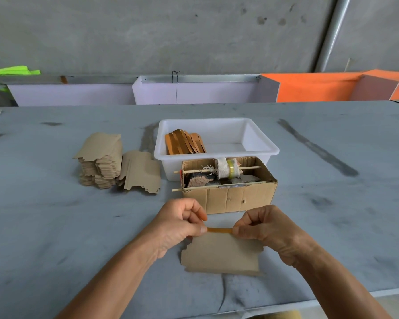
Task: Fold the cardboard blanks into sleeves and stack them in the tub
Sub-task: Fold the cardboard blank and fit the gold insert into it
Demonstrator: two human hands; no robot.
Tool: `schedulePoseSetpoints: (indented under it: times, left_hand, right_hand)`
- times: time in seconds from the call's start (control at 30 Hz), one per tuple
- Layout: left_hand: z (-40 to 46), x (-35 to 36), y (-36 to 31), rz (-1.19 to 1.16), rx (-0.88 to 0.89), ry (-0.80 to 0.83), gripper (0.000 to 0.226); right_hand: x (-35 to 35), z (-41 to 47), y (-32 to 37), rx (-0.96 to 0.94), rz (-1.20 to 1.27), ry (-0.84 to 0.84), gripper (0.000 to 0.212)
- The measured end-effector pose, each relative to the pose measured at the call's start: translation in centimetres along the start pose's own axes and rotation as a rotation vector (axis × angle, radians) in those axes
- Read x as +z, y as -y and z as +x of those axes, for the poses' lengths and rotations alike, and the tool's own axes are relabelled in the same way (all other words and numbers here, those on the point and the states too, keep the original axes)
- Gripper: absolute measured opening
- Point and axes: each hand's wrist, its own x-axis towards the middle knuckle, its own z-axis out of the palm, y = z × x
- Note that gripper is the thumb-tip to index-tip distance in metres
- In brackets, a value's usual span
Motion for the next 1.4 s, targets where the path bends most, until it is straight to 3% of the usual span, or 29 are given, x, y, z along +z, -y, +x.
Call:
schedulePoseSetpoints:
  times: [0.53, 0.67, 0.93, 1.1, 1.2, 1.3, 1.4]
  left_hand:
    - [0.5, 0.7, 0.2, -0.049, -0.003, -0.079, 0.012]
    - [0.6, 1.2, -0.3, -0.006, -0.005, -0.096, 0.021]
    - [0.4, 2.4, -0.3, 0.108, 0.135, -0.083, 0.024]
    - [0.3, 1.7, -0.1, 0.052, 0.101, -0.082, 0.019]
    - [0.2, 1.3, 0.1, -0.049, 0.049, -0.117, 0.018]
    - [0.2, 0.9, 0.2, -0.155, 0.01, -0.207, 0.019]
    - [0.3, 0.1, 0.4, -0.292, -0.041, -0.283, 0.02]
  right_hand:
    - [-0.5, 1.2, -0.8, 0.022, 0.0, -0.004, 0.018]
    - [-0.3, 1.3, -0.6, -0.002, -0.034, -0.002, 0.02]
    - [1.1, 1.1, -0.3, -0.087, -0.098, 0.009, 0.018]
    - [0.6, 1.2, 0.1, -0.027, -0.125, 0.032, 0.018]
    - [0.0, 1.1, -0.2, -0.031, -0.013, 0.007, 0.017]
    - [-1.4, 0.6, -1.3, -0.074, 0.265, -0.053, 0.021]
    - [-2.4, -0.4, -2.5, -0.149, 0.405, 0.017, 0.031]
